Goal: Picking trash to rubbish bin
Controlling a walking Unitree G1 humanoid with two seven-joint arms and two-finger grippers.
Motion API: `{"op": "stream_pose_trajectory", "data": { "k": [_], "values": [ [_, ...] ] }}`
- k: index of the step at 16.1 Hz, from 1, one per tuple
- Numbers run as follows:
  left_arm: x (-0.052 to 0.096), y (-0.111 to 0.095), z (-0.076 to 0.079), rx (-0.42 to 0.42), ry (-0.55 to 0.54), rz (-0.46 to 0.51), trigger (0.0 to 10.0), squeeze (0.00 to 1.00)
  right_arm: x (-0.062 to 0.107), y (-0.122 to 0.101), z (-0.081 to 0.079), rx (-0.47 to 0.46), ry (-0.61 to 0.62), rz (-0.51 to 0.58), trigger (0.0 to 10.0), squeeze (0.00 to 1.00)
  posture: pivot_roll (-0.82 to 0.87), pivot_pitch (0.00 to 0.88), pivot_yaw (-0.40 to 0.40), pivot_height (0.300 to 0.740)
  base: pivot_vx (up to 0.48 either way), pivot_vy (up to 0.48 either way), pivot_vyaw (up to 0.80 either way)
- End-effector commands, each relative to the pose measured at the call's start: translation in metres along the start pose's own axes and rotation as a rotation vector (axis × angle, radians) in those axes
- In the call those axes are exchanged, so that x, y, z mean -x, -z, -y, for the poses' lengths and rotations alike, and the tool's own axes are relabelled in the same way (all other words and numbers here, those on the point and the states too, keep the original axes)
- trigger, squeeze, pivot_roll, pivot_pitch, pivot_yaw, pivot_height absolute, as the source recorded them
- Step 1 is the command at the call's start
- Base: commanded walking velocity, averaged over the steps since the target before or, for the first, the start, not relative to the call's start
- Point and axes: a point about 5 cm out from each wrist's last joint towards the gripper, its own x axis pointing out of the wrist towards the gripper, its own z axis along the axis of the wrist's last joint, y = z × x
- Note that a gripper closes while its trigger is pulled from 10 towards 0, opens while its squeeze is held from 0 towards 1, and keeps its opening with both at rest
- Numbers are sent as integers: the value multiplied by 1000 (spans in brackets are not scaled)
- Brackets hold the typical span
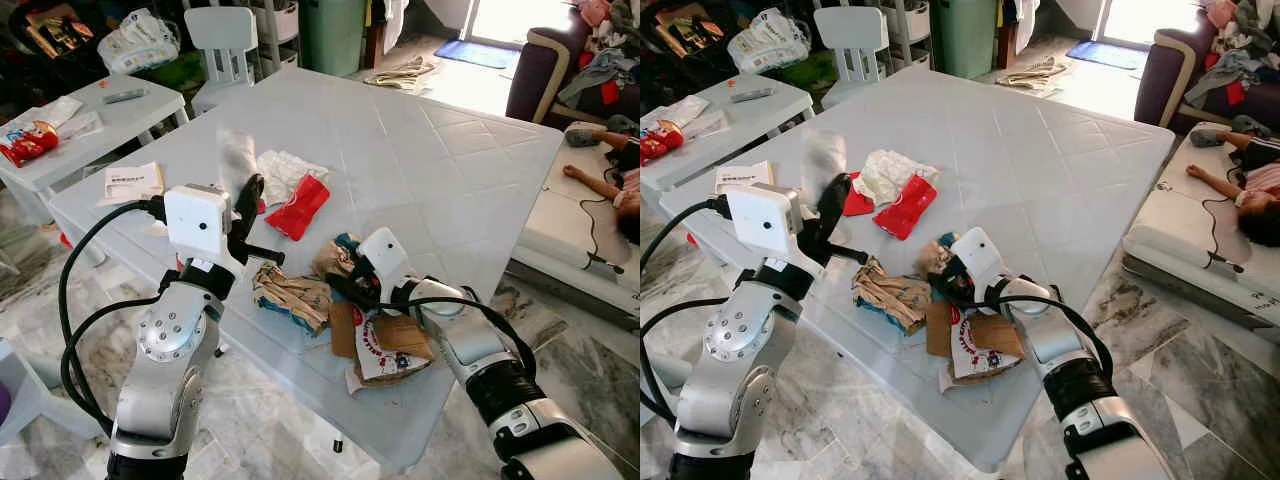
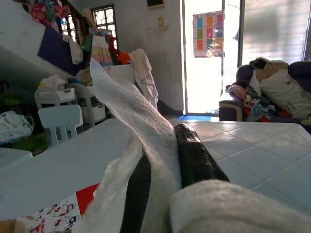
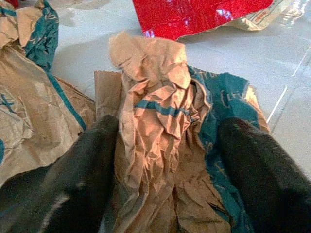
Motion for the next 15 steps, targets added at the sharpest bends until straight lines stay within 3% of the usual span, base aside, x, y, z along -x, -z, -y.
{"op": "stream_pose_trajectory", "data": {
  "k": [1, 9, 15],
  "values": [
    [-1, -4, 1, -1, 4, 11, 3451, 0, 0, -2, 4, -11, 27, 8, 0, 0, 53, 104, 20, 740, 0, 0, 0],
    [-4, -3, 2, 7, 2, 17, 3451, 0, 0, -4, 9, -26, 71, 29, 0, 0, 44, 101, 20, 740, 0, 0, 0],
    [-6, -4, 4, 12, 4, 23, 3490, 0, 1, -18, 24, -110, 188, 116, 0, 0, 41, 97, 22, 740, 0, 0, 0]
  ]
}}
